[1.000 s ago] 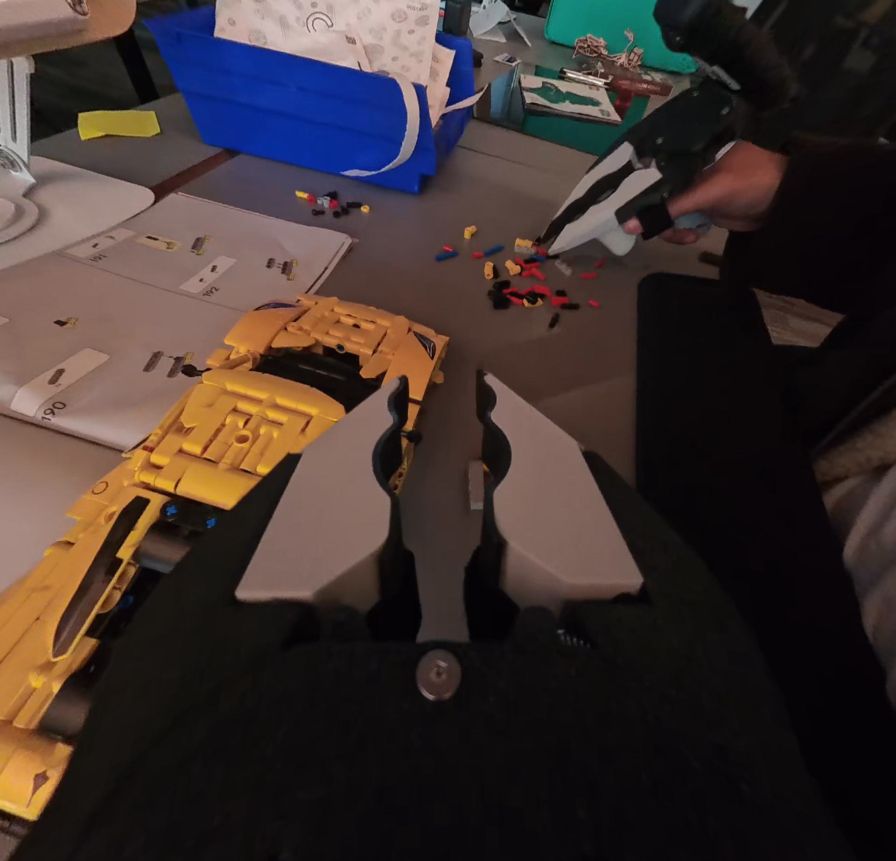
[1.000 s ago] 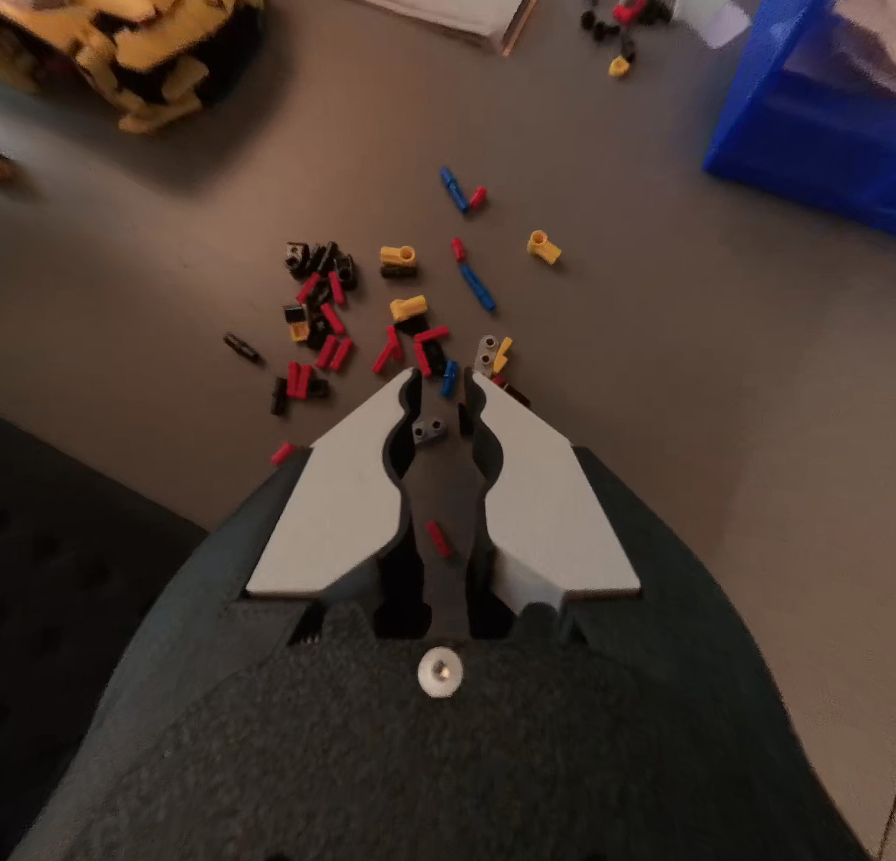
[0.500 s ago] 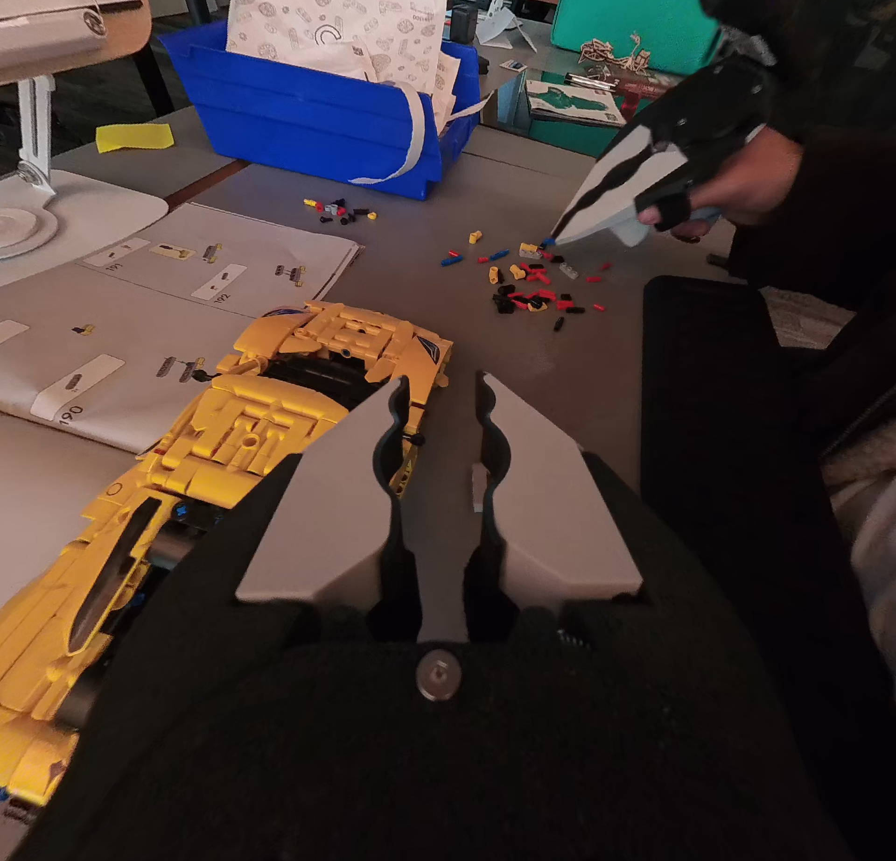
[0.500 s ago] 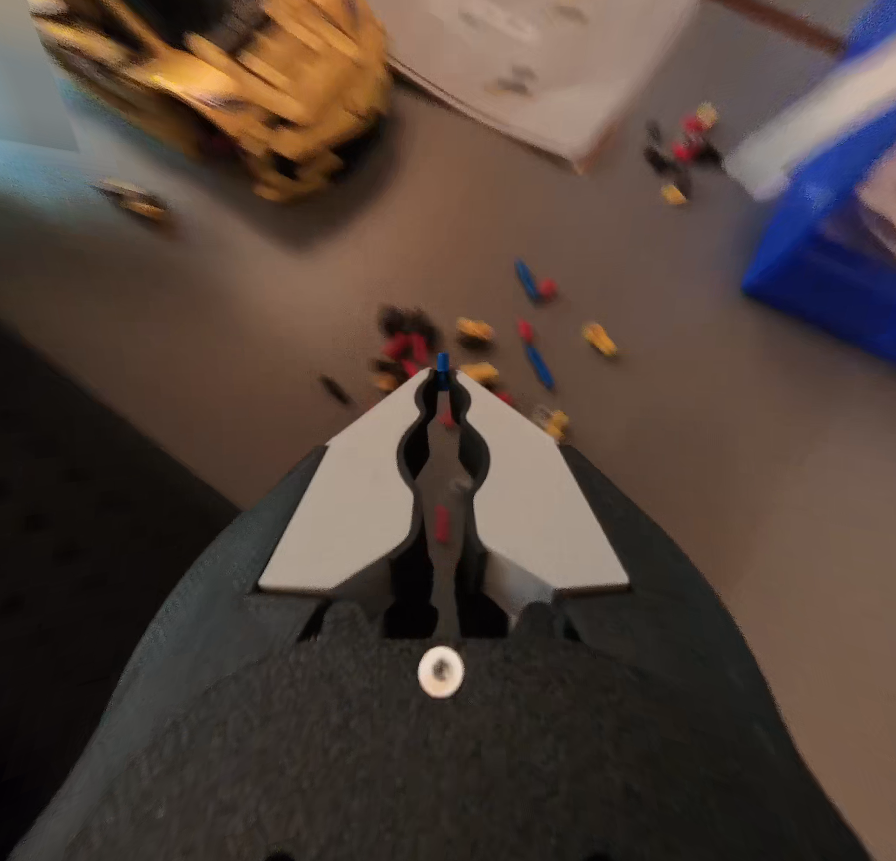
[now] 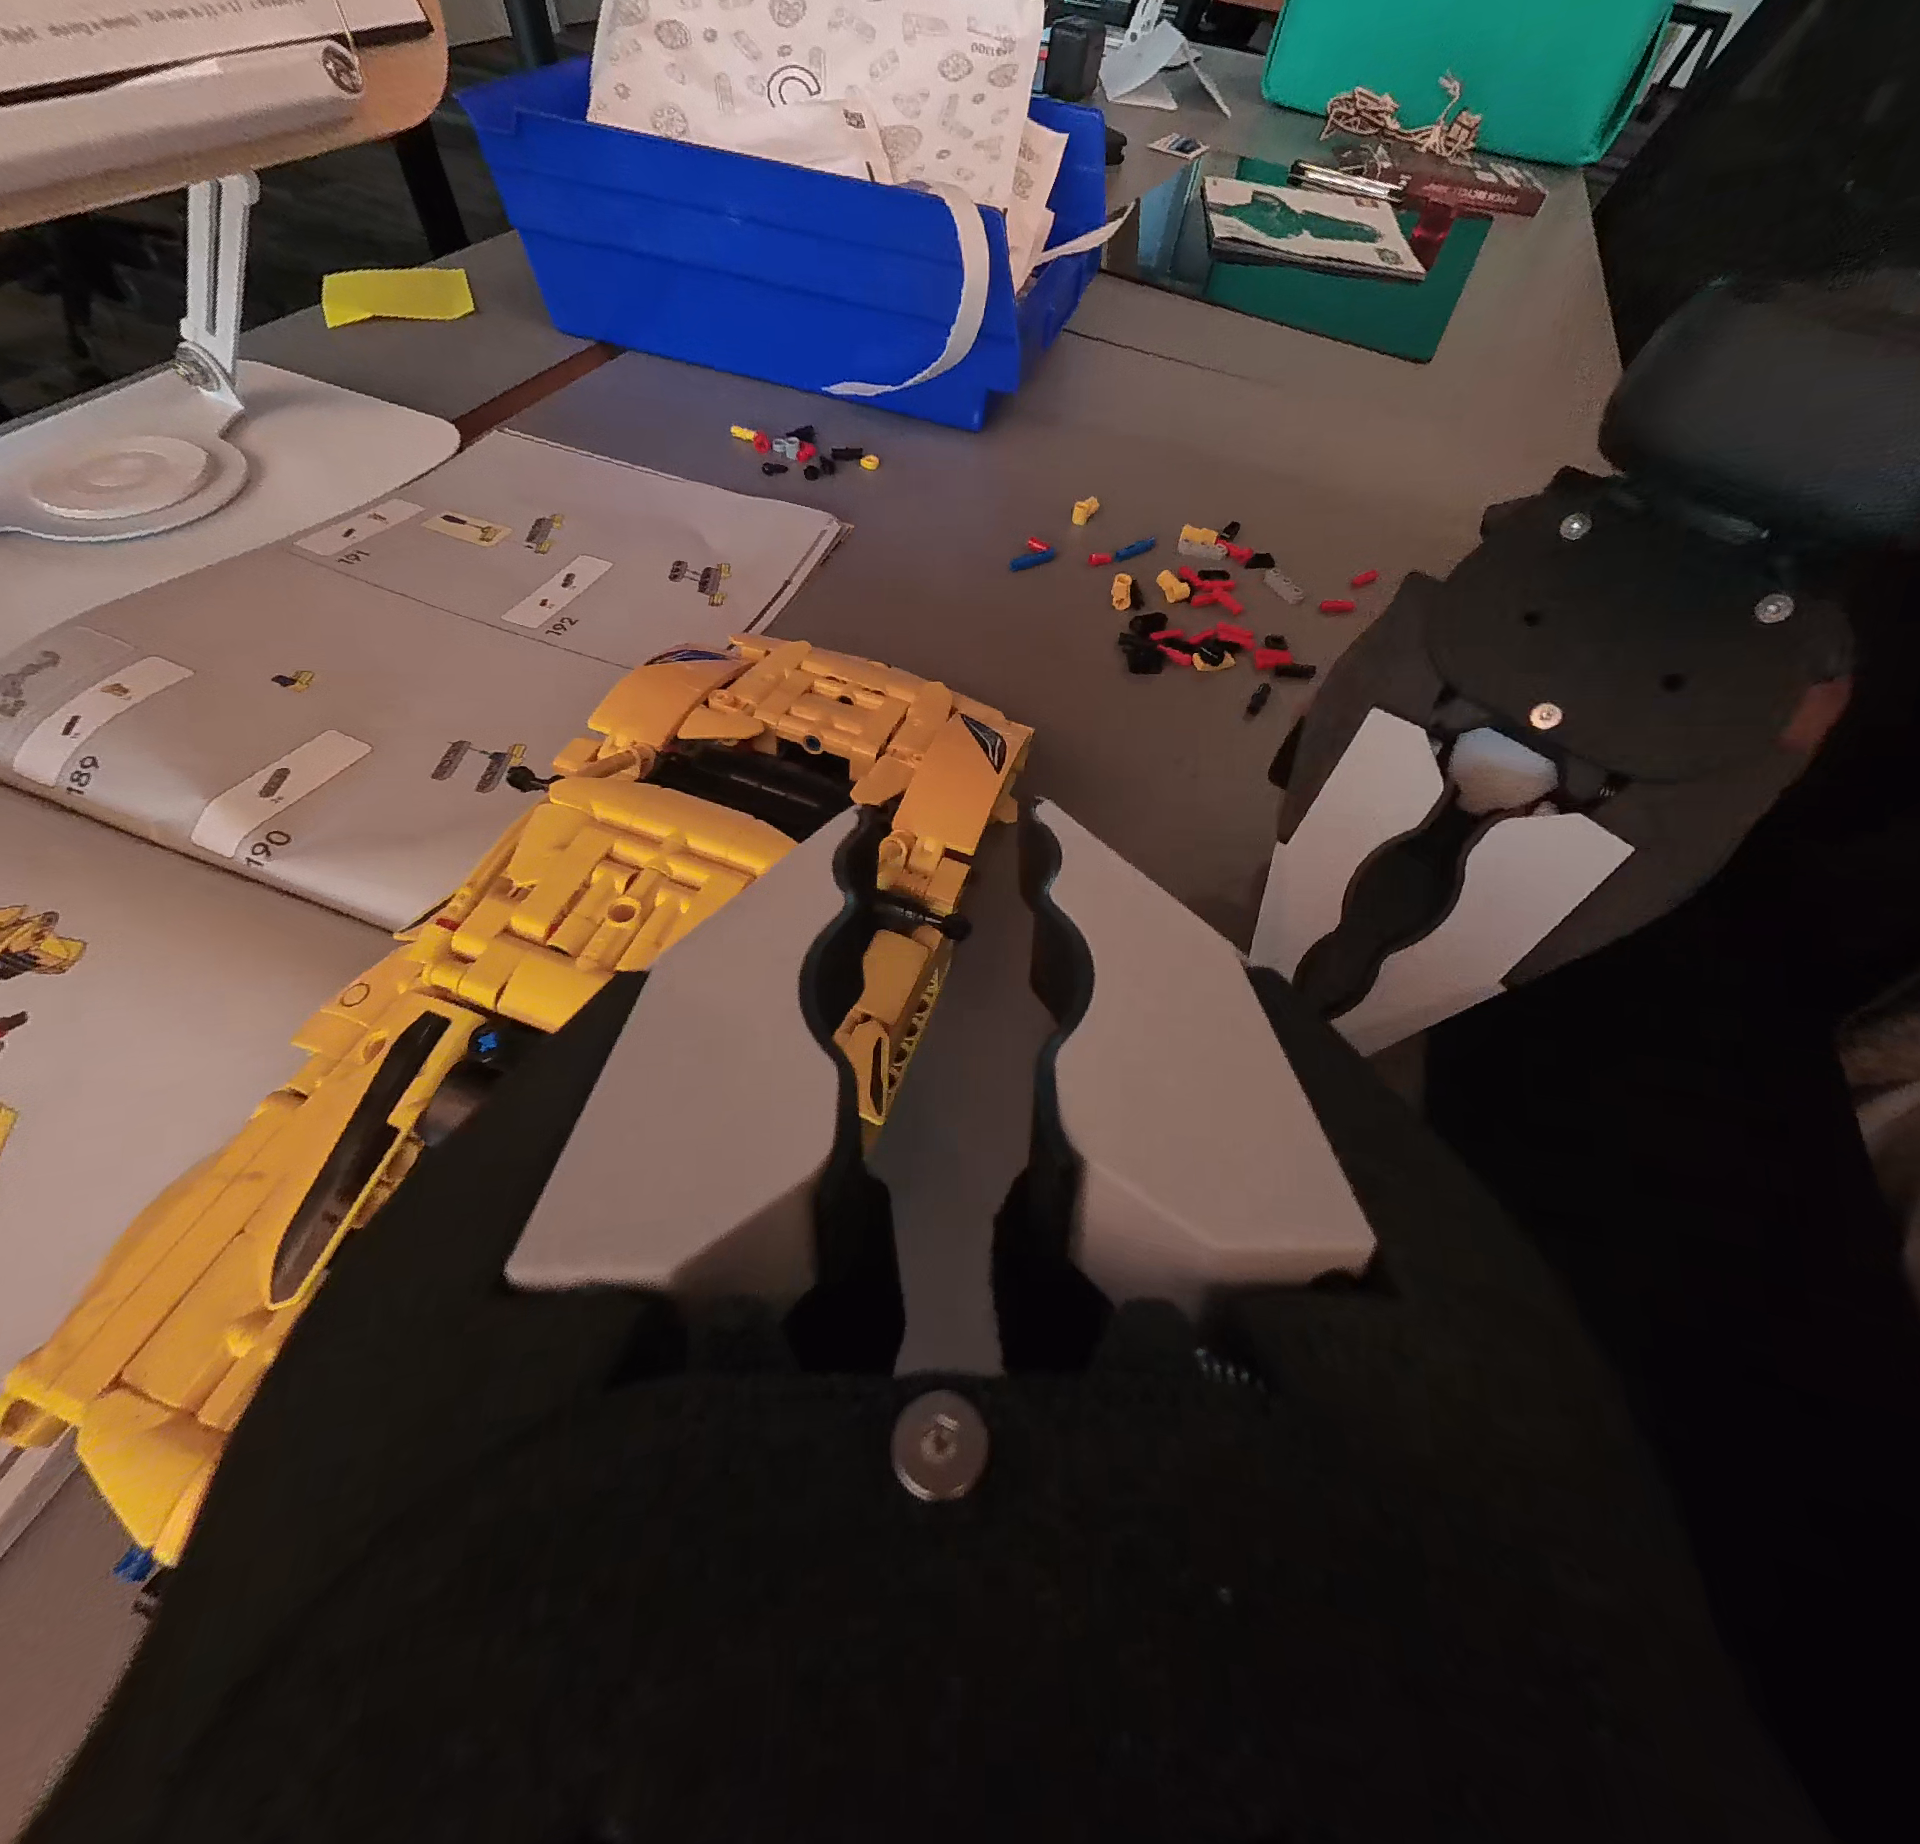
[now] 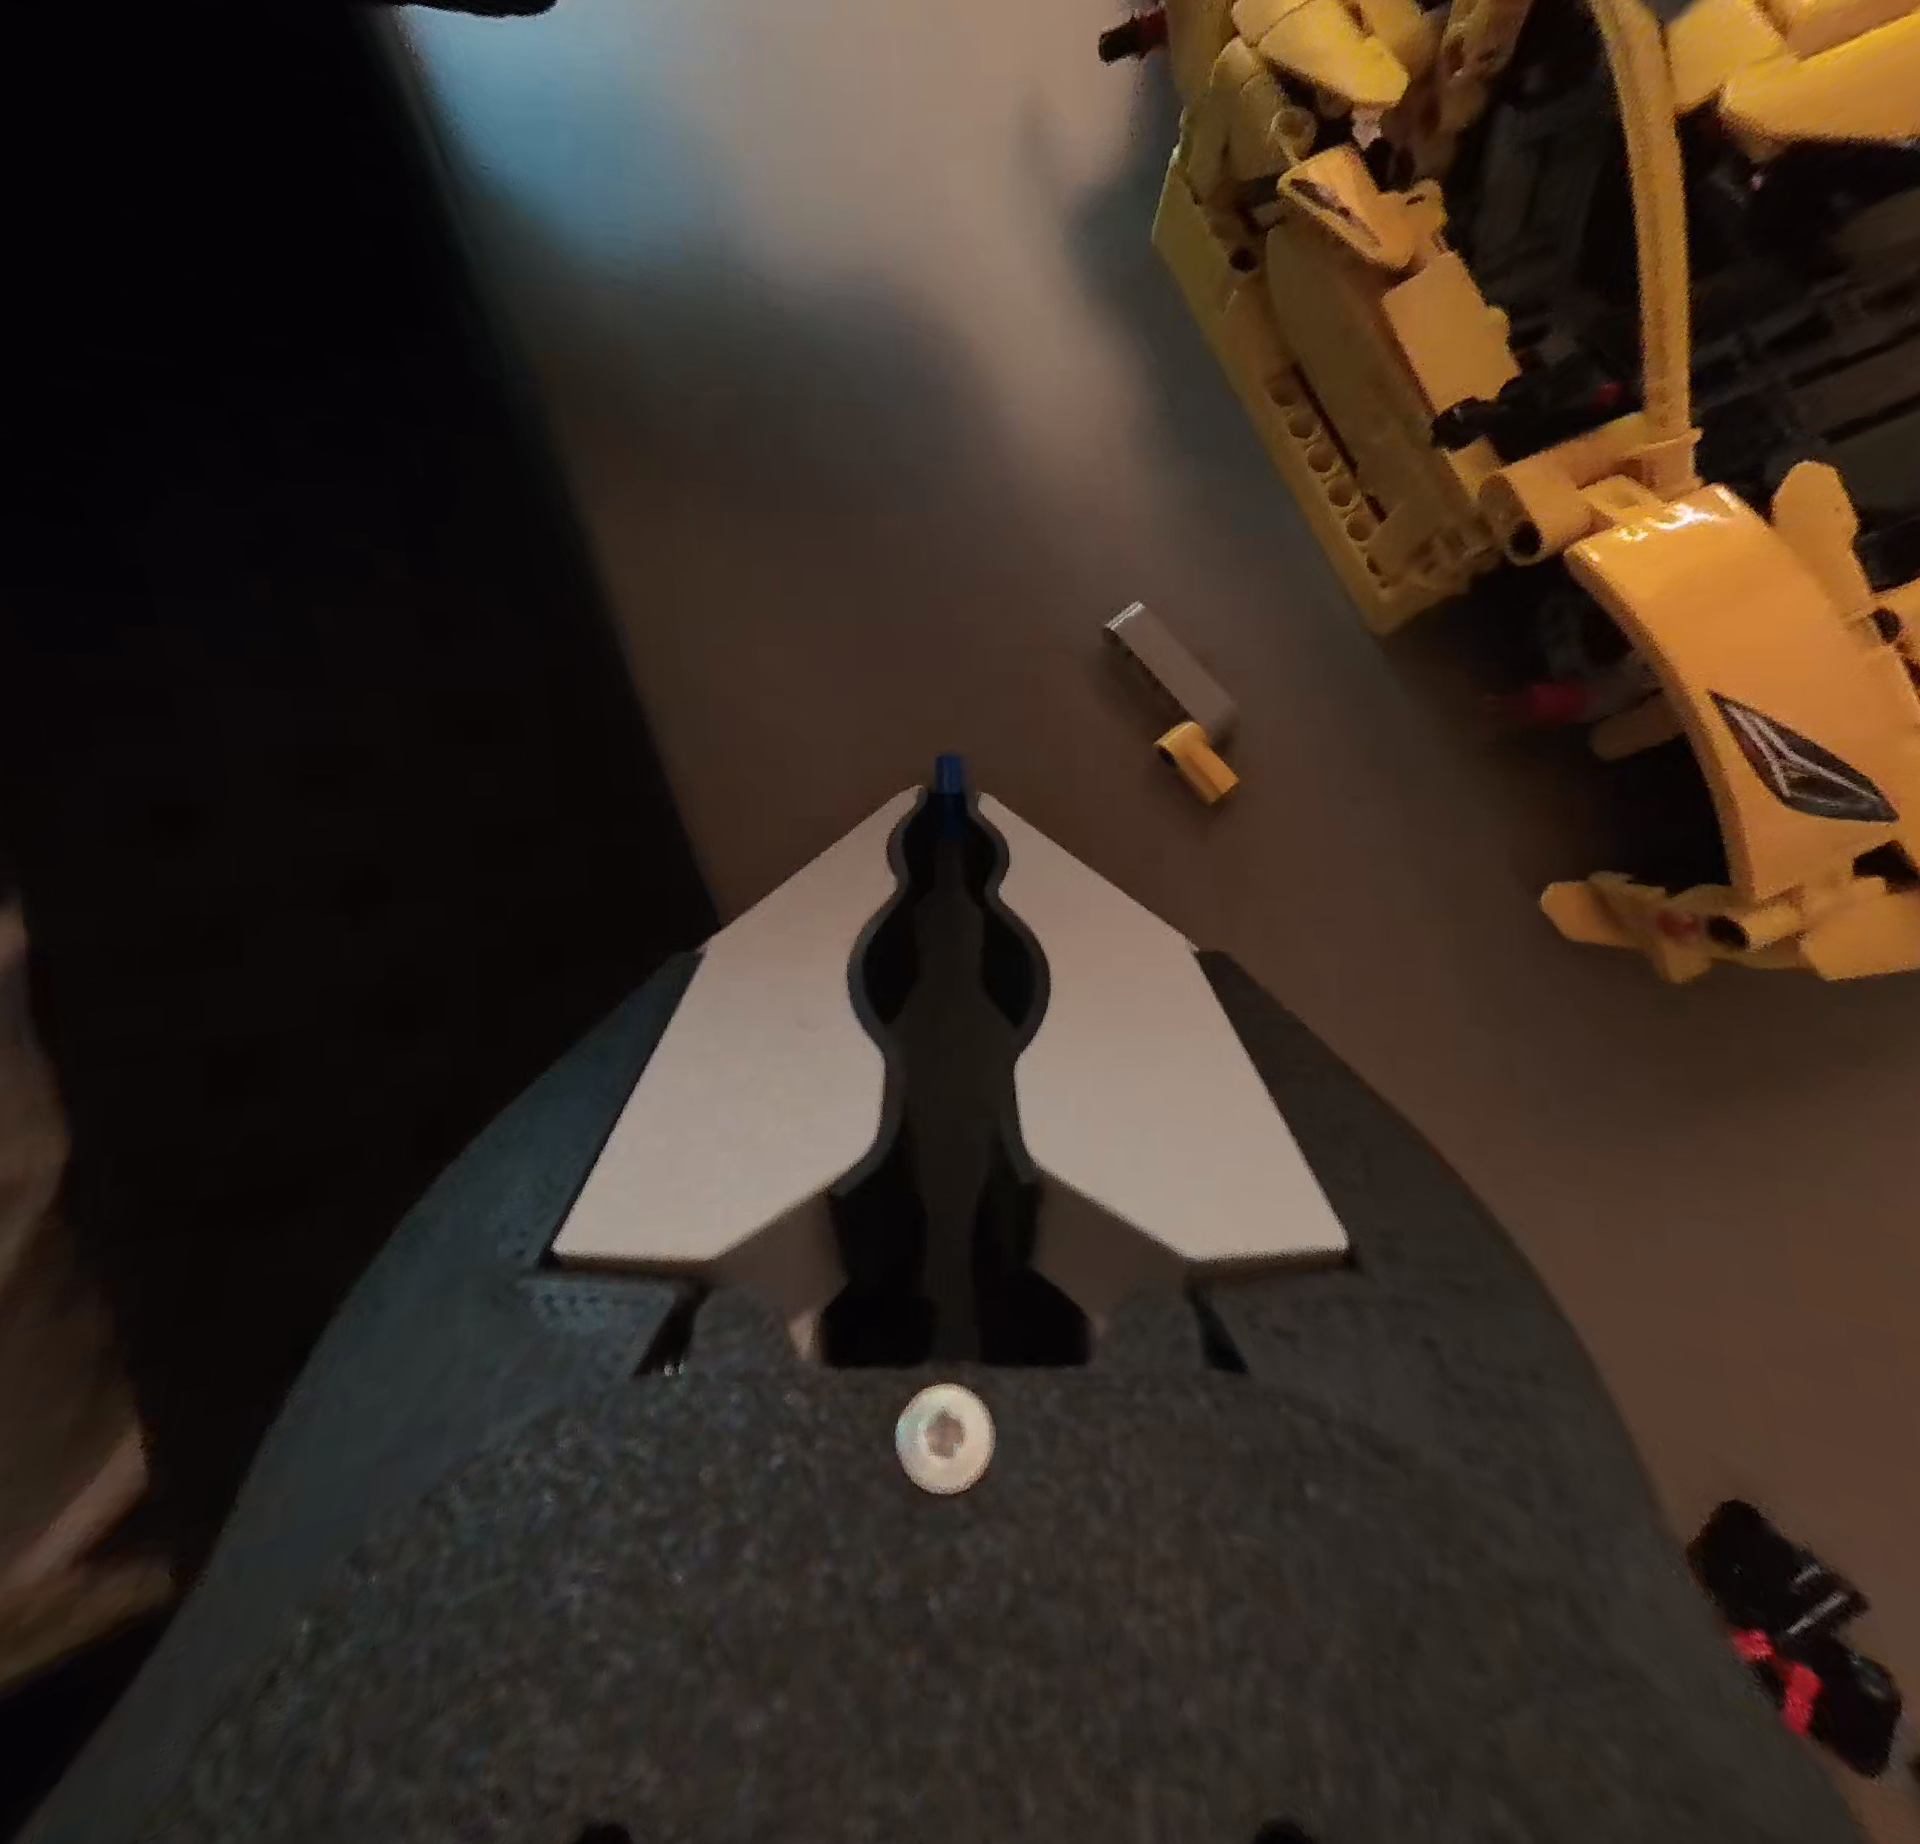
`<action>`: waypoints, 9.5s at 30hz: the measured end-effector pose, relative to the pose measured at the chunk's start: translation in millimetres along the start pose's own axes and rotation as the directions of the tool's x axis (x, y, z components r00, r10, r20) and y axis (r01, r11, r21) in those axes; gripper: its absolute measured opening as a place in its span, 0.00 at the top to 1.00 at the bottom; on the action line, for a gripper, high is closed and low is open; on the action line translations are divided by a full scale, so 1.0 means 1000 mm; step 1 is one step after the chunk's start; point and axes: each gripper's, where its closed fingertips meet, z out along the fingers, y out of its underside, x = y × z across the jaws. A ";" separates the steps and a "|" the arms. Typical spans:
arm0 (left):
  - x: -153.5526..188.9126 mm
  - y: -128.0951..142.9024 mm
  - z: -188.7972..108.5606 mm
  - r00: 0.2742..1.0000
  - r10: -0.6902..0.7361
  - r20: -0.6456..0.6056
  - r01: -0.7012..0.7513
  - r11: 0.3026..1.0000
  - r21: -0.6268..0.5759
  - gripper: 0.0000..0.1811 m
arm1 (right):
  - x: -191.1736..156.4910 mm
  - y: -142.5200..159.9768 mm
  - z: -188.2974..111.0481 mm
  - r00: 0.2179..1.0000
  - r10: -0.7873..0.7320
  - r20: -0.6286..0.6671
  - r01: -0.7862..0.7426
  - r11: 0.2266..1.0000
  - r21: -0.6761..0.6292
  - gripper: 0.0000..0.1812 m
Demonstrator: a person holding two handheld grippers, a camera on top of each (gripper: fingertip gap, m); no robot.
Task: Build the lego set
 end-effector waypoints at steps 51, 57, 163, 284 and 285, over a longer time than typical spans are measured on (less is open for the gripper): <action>0.009 0.005 0.008 0.942 0.320 0.104 -0.313 0.947 -0.077 0.86 | 0.104 -0.072 -0.067 0.879 0.477 -0.009 -0.396 0.740 0.544 0.92; 0.007 -0.002 0.005 0.867 0.445 0.225 -0.431 0.896 -0.110 0.89 | 0.083 -0.093 -0.059 0.858 0.493 0.144 -0.482 0.677 0.556 0.92; 0.047 0.089 0.002 0.976 0.141 -0.163 -0.190 0.919 -0.345 0.96 | 0.025 -0.013 0.013 0.962 -0.221 0.162 0.201 0.971 0.128 0.94; 0.034 0.052 -0.010 0.910 0.414 0.002 -0.407 0.896 -0.175 0.96 | 0.131 0.290 -0.263 0.909 0.217 -0.357 -0.287 0.945 -0.155 0.91; 0.034 0.053 -0.010 0.911 0.413 -0.001 -0.406 0.897 -0.176 0.96 | 0.132 0.291 -0.263 0.912 0.204 -0.357 -0.275 0.948 -0.161 0.93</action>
